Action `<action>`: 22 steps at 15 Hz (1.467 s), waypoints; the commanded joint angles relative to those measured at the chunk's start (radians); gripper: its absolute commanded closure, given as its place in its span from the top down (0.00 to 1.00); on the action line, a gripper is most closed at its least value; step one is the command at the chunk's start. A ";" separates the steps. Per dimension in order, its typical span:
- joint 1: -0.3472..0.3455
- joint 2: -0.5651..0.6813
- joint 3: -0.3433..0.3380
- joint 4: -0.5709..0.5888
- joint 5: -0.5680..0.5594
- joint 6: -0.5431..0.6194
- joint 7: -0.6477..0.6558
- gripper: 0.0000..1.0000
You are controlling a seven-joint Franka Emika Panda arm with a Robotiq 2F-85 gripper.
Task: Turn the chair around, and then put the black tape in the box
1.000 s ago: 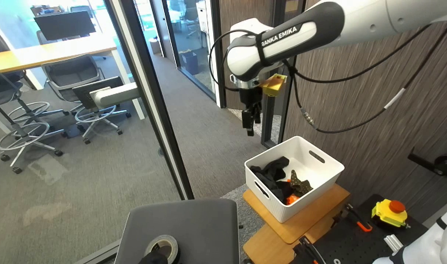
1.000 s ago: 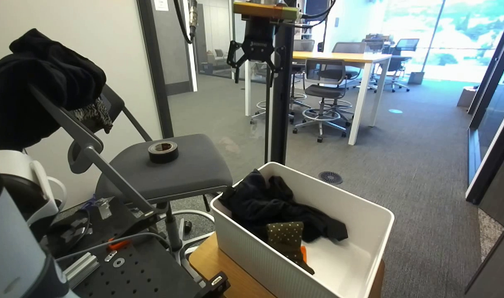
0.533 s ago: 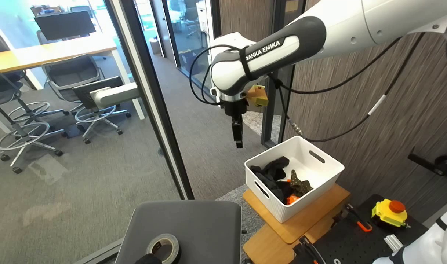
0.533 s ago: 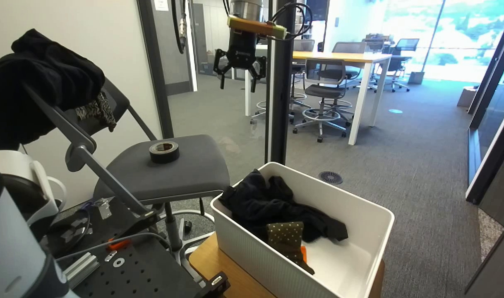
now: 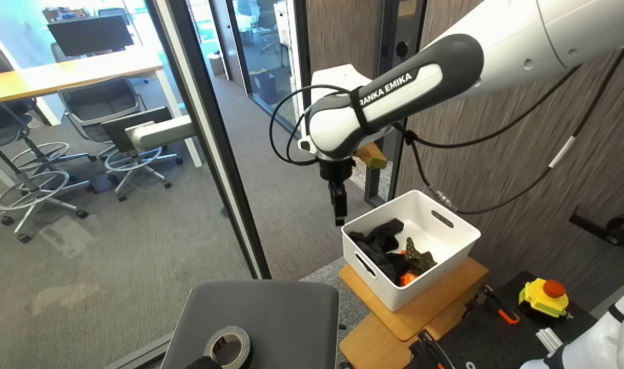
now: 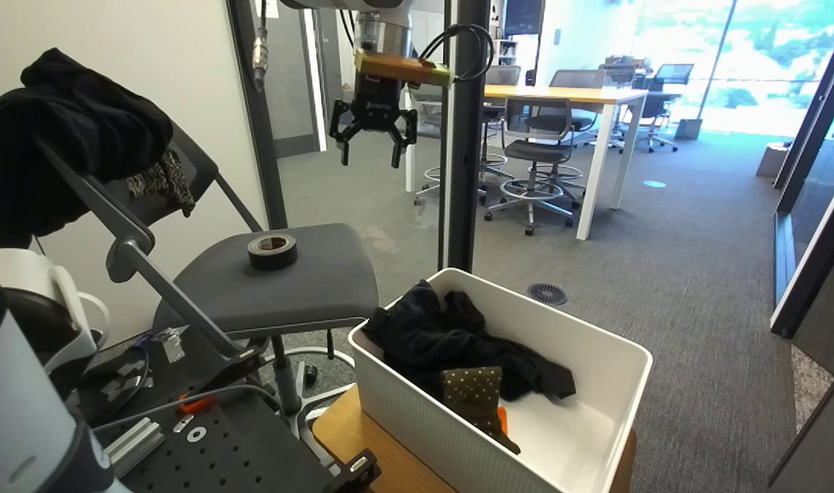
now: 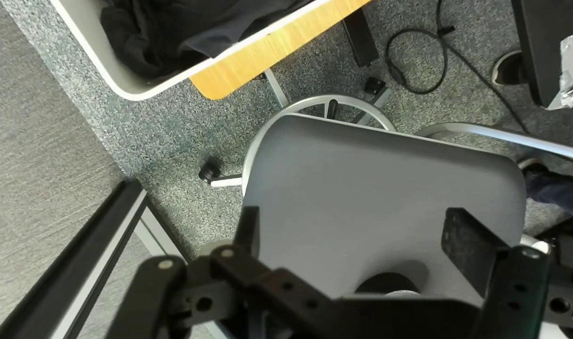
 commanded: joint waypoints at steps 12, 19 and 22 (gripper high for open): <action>0.171 0.268 0.118 0.076 -0.005 0.255 0.244 1.00; 0.235 0.477 0.118 0.246 -0.132 0.252 0.379 1.00; 0.265 0.536 0.123 0.273 -0.163 0.271 0.409 1.00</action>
